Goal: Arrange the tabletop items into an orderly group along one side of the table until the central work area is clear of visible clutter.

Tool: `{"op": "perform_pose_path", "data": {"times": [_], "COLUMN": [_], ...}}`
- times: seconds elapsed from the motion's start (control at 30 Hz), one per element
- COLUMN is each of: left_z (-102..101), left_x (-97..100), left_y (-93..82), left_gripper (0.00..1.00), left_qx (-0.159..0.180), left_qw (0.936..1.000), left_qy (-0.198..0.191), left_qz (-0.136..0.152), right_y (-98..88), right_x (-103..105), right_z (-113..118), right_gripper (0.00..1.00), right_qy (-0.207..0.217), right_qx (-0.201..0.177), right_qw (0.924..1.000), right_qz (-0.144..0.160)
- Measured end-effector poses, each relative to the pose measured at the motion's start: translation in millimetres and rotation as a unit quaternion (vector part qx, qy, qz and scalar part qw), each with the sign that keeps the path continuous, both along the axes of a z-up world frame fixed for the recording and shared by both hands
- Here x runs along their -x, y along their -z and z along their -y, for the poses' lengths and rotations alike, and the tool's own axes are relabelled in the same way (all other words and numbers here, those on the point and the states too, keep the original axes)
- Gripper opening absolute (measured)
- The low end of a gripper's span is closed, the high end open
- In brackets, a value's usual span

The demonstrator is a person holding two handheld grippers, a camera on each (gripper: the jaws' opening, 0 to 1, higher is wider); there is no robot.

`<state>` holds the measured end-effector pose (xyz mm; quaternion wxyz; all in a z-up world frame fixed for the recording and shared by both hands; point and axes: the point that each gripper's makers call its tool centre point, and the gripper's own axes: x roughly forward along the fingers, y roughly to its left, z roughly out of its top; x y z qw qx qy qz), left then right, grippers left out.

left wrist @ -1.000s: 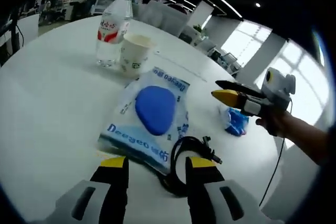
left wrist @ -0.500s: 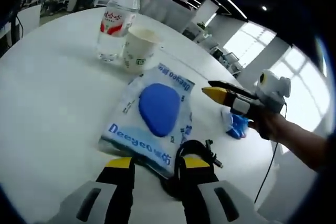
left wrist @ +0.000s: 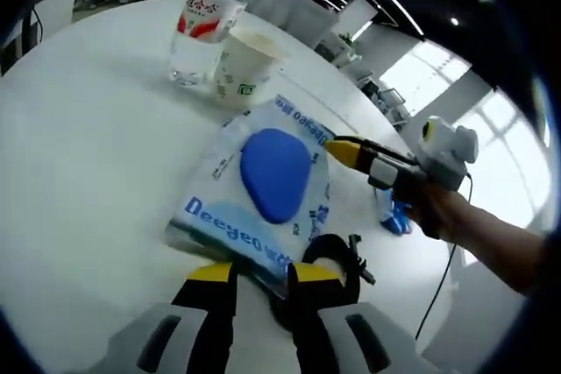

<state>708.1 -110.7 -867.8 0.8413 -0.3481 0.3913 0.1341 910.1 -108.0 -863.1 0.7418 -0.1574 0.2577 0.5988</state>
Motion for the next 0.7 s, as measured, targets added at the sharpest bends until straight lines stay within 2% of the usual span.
{"op": "perform_pose_path", "data": {"times": [0.27,0.37,0.43,0.47,0.57,0.63,0.7], "left_z": [-1,-1,1,0,-2,-3,-3], "left_x": [-3.4,-4.4,-3.3,-3.0,-3.0,-2.4,-2.3], "left_y": [2.9,5.0,5.2,5.3,6.8,7.2,7.6], "left_gripper": [0.15,0.15,0.15,0.15,0.14,0.13,0.13], "left_qx": [0.014,0.021,0.025,0.026,0.027,0.027,0.027], "left_qw": [0.9999,0.9997,0.9996,0.9996,0.9996,0.9996,0.9996], "left_qy": [-0.009,-0.008,-0.007,-0.008,-0.008,-0.006,-0.005], "left_qz": [-0.002,-0.004,-0.005,-0.005,-0.006,-0.009,-0.010], "right_y": [5.5,0.0,-6.3,-5.6,-4.2,-4.9,-1.9], "right_x": [-5,-7,-13,-15,-14,-14,-11], "right_z": [6,6,3,2,-3,-9,-13], "right_gripper": [0.03,0.06,0.15,0.19,0.17,0.16,0.14], "right_qy": [0.012,0.024,0.042,0.037,0.032,0.038,0.028], "right_qx": [0.009,0.001,-0.023,-0.024,-0.019,-0.031,-0.023], "right_qw": [0.9999,0.9996,0.9985,0.9986,0.9991,0.9983,0.9990], "right_qz": [-0.005,-0.013,-0.025,-0.028,-0.021,-0.032,-0.027]}}
